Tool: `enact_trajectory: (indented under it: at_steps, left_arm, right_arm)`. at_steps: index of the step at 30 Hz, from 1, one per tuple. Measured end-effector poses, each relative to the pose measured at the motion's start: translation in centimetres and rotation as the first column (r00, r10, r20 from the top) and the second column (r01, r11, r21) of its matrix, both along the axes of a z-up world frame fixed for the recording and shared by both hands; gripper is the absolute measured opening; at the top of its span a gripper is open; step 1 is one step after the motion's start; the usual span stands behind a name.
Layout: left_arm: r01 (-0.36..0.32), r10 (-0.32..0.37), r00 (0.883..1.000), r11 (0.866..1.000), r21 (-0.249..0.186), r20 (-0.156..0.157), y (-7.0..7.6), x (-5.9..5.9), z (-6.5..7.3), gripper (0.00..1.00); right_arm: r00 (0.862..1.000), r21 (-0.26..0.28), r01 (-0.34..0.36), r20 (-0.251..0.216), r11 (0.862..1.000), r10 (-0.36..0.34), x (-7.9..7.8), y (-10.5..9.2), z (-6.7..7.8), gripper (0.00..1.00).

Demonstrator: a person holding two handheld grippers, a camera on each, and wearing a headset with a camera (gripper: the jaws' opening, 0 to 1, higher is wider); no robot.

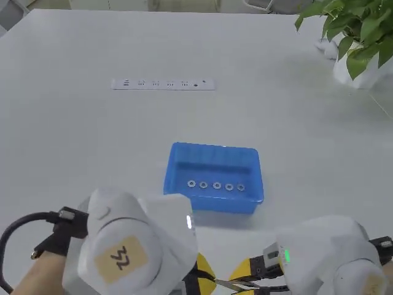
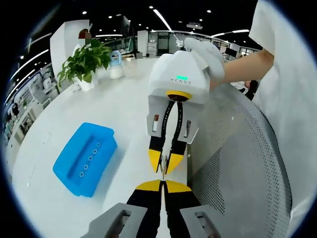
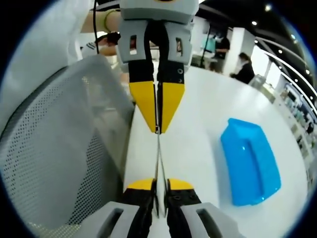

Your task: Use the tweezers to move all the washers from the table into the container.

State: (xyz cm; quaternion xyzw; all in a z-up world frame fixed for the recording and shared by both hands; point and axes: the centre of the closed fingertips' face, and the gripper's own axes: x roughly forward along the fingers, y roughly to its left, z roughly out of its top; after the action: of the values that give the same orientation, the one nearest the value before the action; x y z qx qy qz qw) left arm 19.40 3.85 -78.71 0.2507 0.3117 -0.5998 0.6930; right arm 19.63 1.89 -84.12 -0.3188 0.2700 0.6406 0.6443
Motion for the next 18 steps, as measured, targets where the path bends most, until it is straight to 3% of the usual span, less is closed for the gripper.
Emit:
enact_trajectory:
  at_steps: [6, 11, 18]
  left_arm:
    - [-0.012, 0.013, 1.0, 1.0, 0.025, -0.02, 0.6, 0.0, -1.1, 0.0]
    - [-0.011, 0.013, 0.999, 0.998, 0.061, -0.032, 1.1, 0.1, -2.1, 0.0]
    - [0.005, 0.0, 0.999, 0.993, 0.116, -0.039, 1.6, 0.3, -3.5, 0.0]
  right_arm:
    - [0.999, 0.021, 0.037, -0.024, 0.999, -0.037, 0.2, 0.1, -0.2, 0.08]
    - [0.994, 0.044, 0.09, -0.063, 0.995, -0.087, 0.1, -0.2, 0.0, 0.19]
    - [0.977, 0.093, 0.206, -0.085, 0.974, -0.198, -0.1, -2.0, 1.6, 0.27]
